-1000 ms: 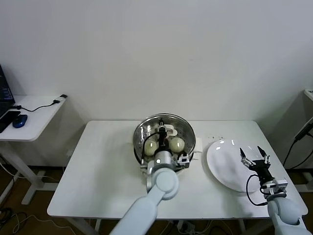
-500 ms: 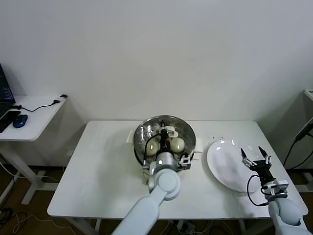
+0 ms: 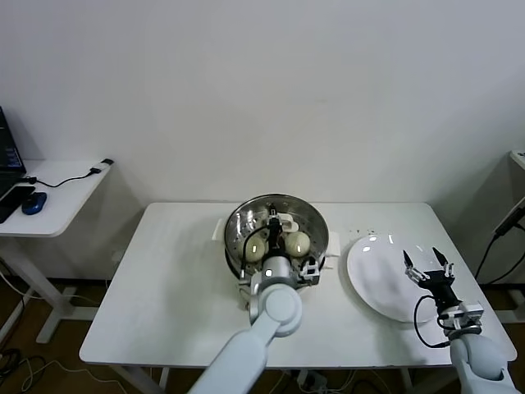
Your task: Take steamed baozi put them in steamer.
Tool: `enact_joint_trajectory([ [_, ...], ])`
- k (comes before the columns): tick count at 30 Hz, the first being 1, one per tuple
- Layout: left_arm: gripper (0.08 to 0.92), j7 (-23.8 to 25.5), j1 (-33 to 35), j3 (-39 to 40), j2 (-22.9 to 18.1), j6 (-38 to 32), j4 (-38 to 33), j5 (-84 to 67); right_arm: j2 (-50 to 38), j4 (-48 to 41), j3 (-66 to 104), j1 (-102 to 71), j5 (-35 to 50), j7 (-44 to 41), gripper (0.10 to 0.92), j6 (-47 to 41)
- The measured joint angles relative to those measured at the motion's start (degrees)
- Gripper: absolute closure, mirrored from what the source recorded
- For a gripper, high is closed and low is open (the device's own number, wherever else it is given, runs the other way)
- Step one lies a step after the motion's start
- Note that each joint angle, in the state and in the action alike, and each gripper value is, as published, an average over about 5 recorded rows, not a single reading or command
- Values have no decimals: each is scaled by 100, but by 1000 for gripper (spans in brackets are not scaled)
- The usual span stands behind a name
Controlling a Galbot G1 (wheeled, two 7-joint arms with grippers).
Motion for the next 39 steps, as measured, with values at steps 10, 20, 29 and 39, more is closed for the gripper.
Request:
enact_joint_trajectory([
  [10,669,228,-7,56,116,-4,-188,74,-15,-23,75,-13,-4,-46,203,0],
  [20,383,542,210,126,461,-4,-881,-37,-29,-84,134,18,-31,-56,203,-2],
  [29,183,304,694,103,1023,0,-1864,-555,-36,-103,214,36,-37,-43,203,-53],
  [39,177,-726,1576,-589,1782,1,-2915,-1854,-36,100,295,-100,-171,-60,203,-267],
])
